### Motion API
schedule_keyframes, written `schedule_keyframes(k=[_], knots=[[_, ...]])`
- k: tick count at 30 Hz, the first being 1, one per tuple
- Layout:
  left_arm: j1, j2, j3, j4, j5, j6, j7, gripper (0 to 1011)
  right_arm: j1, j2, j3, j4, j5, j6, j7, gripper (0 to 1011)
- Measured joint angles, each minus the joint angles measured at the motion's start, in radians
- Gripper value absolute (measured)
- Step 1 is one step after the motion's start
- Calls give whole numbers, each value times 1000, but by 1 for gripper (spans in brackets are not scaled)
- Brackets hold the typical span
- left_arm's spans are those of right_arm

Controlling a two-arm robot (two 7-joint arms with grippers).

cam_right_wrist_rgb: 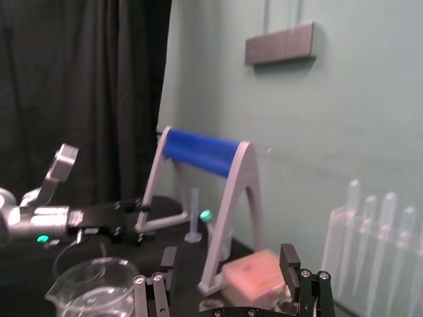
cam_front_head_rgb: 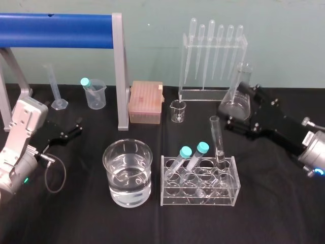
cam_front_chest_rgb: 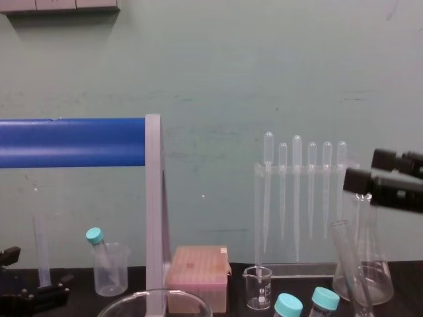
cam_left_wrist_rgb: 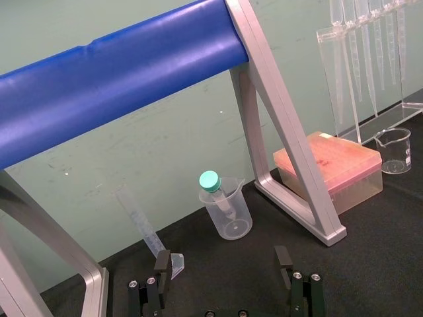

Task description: Hold the test tube with one hand and immerse one end into the beaker, then return it to the test tube rack.

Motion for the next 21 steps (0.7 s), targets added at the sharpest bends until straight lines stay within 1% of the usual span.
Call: schedule_keyframes(k=[1,2,5,11,21], knots=[[0,0,0,0,0,0,0,1000,0,0,0,0,0,0,0,1002],[0,0,0,0,0,0,0,1000,2,-5,-11,12,-3,25,16,1002],[0,0,0,0,0,0,0,1000,5,-10,-20,26,-5,51,28,1002],[0,0,0,0,0,0,0,1000,16,-18,-37,52,-16,92,37,1002],[0,0,0,0,0,0,0,1000,37,-33,-61,85,-35,126,38,1002]])
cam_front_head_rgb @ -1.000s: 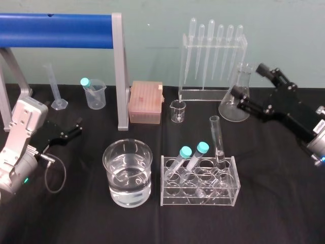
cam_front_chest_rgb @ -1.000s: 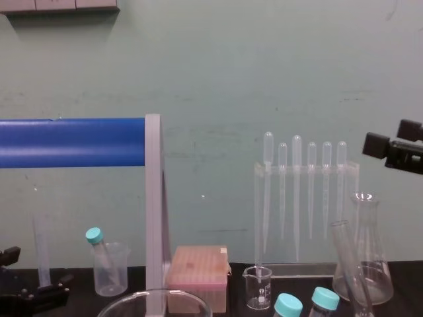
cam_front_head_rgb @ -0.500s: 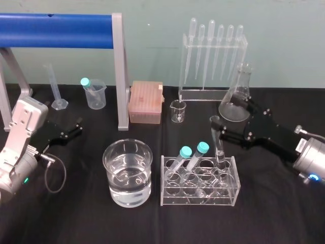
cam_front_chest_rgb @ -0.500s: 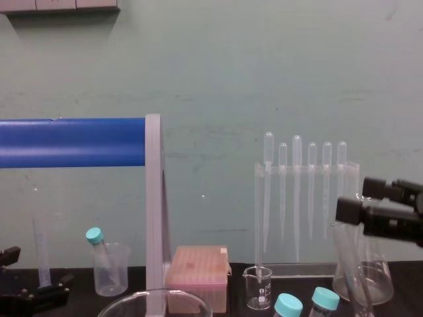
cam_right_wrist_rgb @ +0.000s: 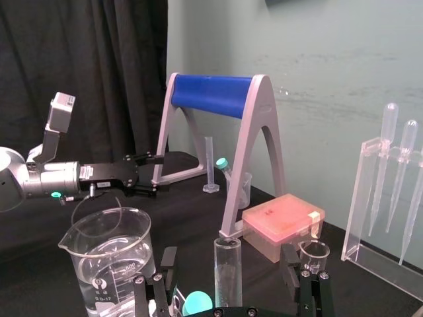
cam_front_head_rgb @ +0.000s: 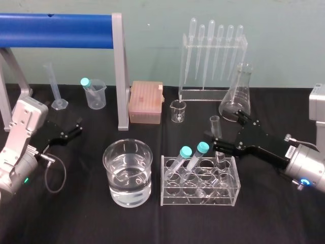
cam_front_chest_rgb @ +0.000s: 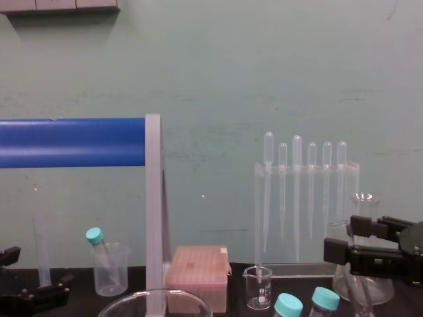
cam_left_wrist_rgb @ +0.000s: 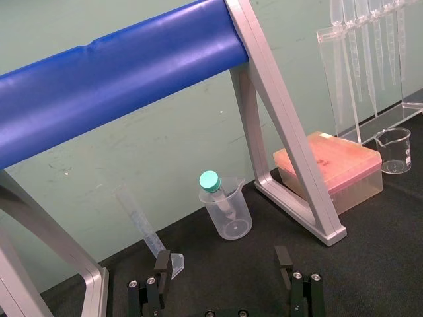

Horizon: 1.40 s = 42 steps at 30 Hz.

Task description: Hold the test tube with one hand and immerse one end into the beaker, then return it to the test tube rack.

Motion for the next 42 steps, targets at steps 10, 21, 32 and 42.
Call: schedule_keyframes(k=[10,21,32,42], knots=[[0,0,0,0,0,0,0,1000,16,-13,-12,25,-7,11,0,1002],[0,0,0,0,0,0,0,1000,27,-21,-25,38,-7,17,10,1002],[0,0,0,0,0,0,0,1000,35,-29,-28,48,-8,15,7,1002],[0,0,0,0,0,0,0,1000,36,-29,-31,51,-9,28,-1,1002]])
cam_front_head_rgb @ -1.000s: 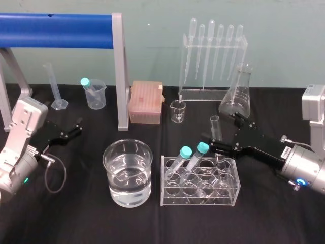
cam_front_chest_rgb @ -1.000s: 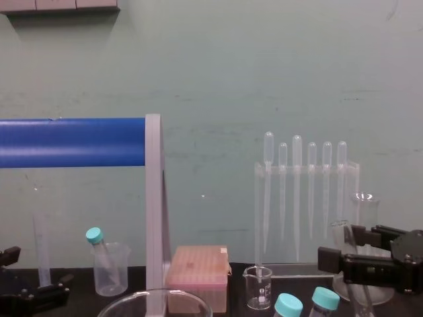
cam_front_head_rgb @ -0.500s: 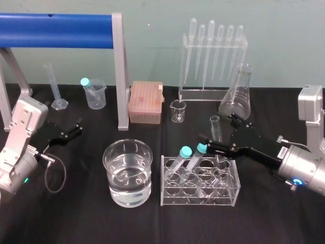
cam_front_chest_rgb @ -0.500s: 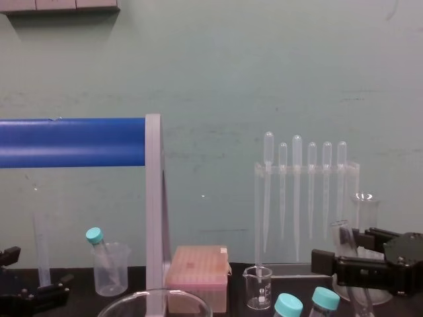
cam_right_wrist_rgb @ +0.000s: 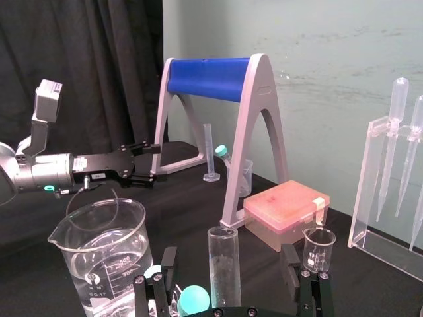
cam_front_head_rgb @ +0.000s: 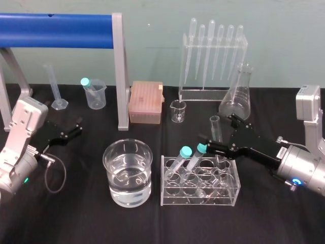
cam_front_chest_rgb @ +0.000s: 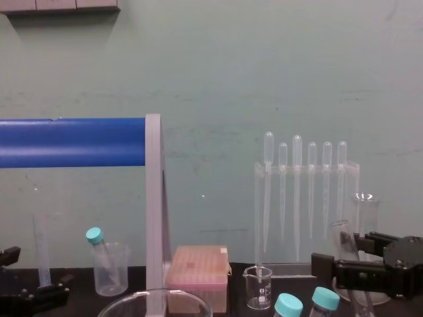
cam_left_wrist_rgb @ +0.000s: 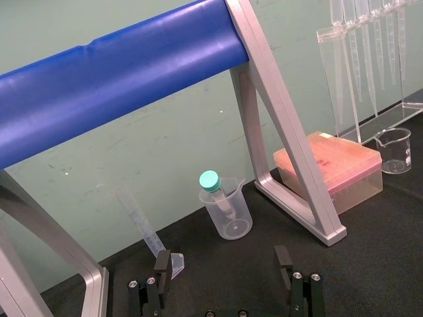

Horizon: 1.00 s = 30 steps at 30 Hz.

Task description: Hold the test tube with one hand and immerse one end into the beaker, then return it to the test tube rack.

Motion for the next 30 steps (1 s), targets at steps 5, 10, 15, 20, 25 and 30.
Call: schedule_keyframes(k=[5,10,15,20,25,30], knots=[[0,0,0,0,0,0,0,1000,0,1,-1,1,-1,3,-2,1002],[0,0,0,0,0,0,0,1000,-1,1,0,2,-1,3,-2,1002],[0,0,0,0,0,0,0,1000,-1,1,0,2,-1,3,-3,1002],[0,0,0,0,0,0,0,1000,-1,1,0,1,-1,3,-3,1002],[0,0,0,0,0,0,0,1000,-1,1,0,1,-1,3,-3,995],[0,0,0,0,0,0,0,1000,-1,1,0,1,-1,3,-3,875]])
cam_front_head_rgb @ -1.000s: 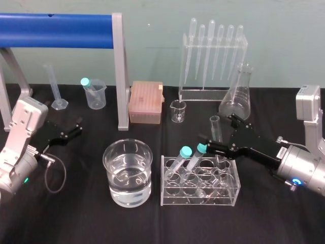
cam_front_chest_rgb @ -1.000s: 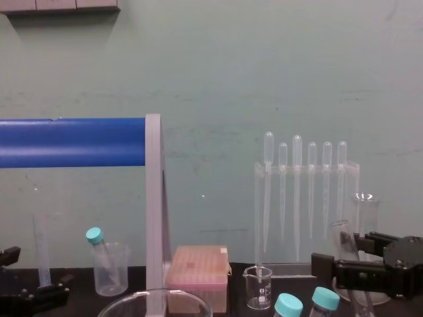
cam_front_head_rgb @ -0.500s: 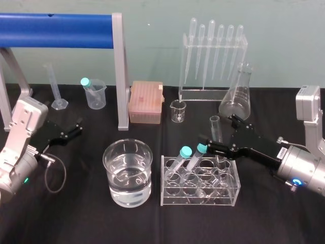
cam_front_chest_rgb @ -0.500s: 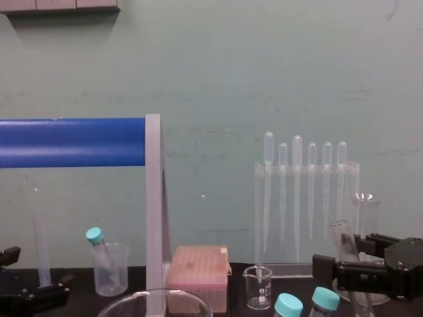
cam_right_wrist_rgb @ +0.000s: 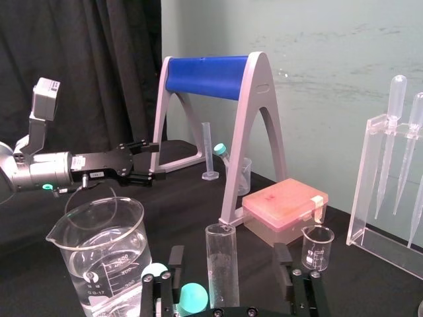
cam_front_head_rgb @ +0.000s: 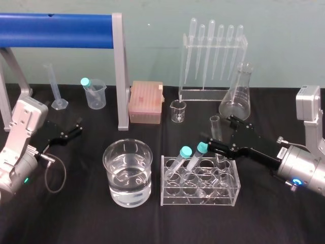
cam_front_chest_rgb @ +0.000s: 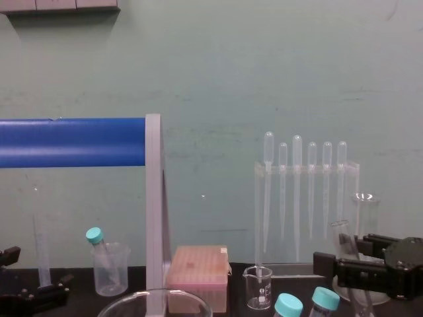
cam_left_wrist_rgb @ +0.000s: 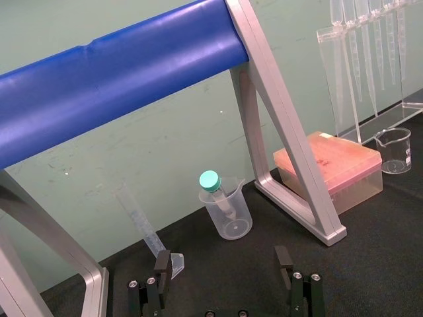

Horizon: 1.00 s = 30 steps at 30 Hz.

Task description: Hold the test tube with one hand and immerse one end into the beaker, then return it to the test tube rack.

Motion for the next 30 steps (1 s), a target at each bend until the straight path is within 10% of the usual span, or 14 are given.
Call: schedule_keyframes(k=[20,30], knots=[[0,0,0,0,0,0,0,1000,0,0,0,-1,0,-1,0,252],[0,0,0,0,0,0,0,1000,0,0,0,-1,0,-1,0,226]])
